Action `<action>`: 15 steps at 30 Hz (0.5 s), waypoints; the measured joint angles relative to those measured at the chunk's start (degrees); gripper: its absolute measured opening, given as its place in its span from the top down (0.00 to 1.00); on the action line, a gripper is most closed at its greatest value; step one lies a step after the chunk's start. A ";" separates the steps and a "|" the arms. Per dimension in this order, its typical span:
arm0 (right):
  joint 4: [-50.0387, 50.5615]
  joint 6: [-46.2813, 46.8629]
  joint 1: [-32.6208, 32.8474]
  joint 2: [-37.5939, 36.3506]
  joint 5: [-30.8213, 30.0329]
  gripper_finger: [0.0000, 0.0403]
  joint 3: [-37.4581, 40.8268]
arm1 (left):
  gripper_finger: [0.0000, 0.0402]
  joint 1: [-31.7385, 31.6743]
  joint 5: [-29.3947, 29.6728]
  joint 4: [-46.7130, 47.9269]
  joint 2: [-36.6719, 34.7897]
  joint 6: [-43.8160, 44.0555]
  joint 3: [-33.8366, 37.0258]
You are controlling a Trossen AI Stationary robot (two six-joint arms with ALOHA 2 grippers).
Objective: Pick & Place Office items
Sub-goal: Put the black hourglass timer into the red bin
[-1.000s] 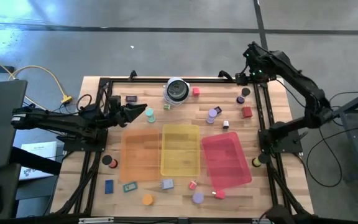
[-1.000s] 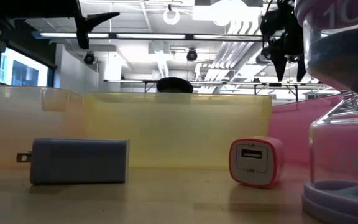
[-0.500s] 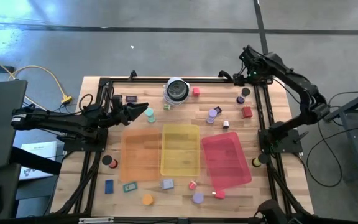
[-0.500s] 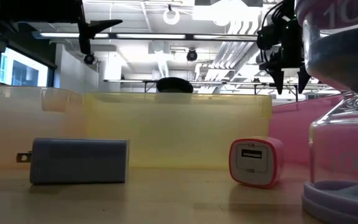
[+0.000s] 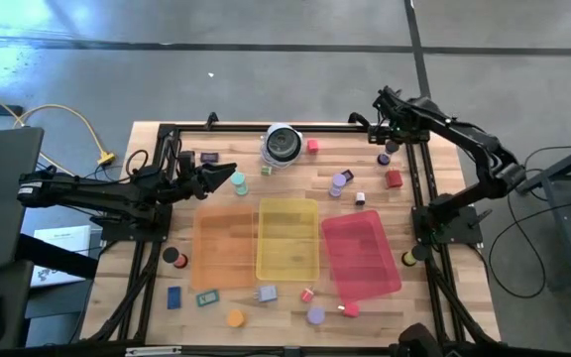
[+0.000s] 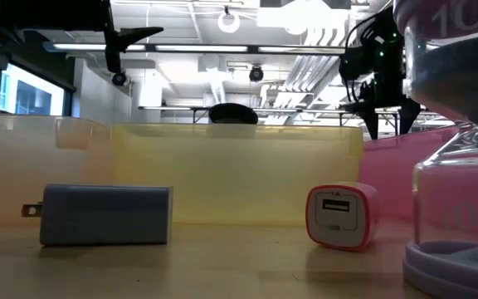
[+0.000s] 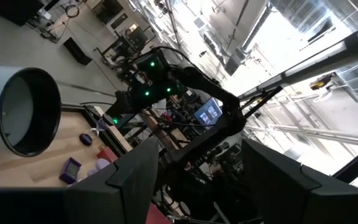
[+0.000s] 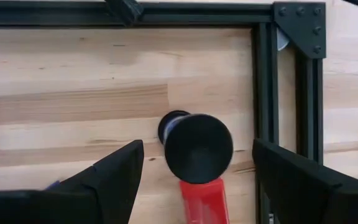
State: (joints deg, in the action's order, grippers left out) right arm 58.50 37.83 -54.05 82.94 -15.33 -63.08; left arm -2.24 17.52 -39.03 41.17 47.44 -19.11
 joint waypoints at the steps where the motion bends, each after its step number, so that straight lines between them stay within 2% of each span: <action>1: -0.93 0.08 -0.01 -0.01 -0.31 0.28 0.79 | 0.44 0.00 0.02 0.00 0.00 0.00 0.00; 15: -10.79 0.67 -0.10 -0.01 -0.78 0.28 7.80 | 0.44 0.00 0.04 0.46 0.00 -0.02 0.00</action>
State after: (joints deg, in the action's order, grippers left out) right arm 47.70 38.50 -54.15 82.94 -16.11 -55.28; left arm -2.24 17.56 -38.57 41.17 47.42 -19.11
